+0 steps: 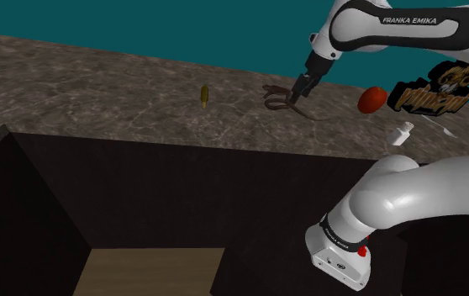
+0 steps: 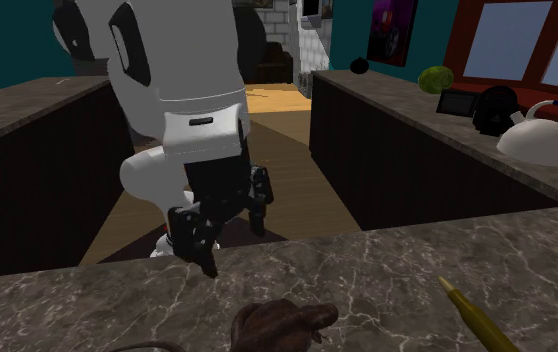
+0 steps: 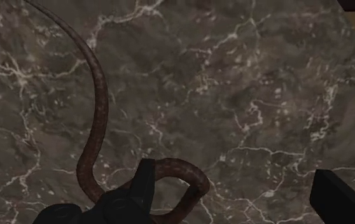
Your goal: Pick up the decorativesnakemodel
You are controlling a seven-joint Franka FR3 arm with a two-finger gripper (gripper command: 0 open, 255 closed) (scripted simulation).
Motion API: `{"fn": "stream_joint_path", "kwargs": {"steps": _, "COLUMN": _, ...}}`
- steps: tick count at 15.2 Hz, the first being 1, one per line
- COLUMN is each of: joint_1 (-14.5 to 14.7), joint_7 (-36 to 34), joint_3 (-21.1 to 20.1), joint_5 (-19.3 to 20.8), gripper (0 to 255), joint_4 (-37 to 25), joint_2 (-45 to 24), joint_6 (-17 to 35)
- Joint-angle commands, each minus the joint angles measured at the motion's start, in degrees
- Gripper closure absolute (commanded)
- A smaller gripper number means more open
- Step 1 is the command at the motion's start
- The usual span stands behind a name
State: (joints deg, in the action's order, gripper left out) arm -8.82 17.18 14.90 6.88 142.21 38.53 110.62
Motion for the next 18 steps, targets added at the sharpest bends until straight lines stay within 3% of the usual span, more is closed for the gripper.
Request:
{"fn": "stream_joint_path", "kwargs": {"steps": 1, "joint_1": -0.95, "joint_7": 1.63, "joint_3": 2.08, "joint_5": 1.13, "gripper": 0, "joint_4": 0.32, "joint_2": -2.03, "joint_6": 2.43}}
{"fn": "stream_joint_path", "kwargs": {"steps": 8, "joint_1": -3.27, "joint_7": 7.72, "joint_3": 9.61, "joint_5": 3.25, "gripper": 0, "joint_4": -2.23, "joint_2": -11.06, "joint_6": 9.34}}
{"fn": "stream_joint_path", "kwargs": {"steps": 17, "joint_1": -3.22, "joint_7": 8.13, "joint_3": 10.85, "joint_5": 3.38, "gripper": 0, "joint_4": 1.97, "joint_2": -13.33, "joint_6": 15.77}}
{"fn": "stream_joint_path", "kwargs": {"steps": 18, "joint_1": -3.19, "joint_7": 8.11, "joint_3": 10.83, "joint_5": 3.35, "gripper": 255, "joint_4": 1.92, "joint_2": -13.39, "joint_6": 15.78}}
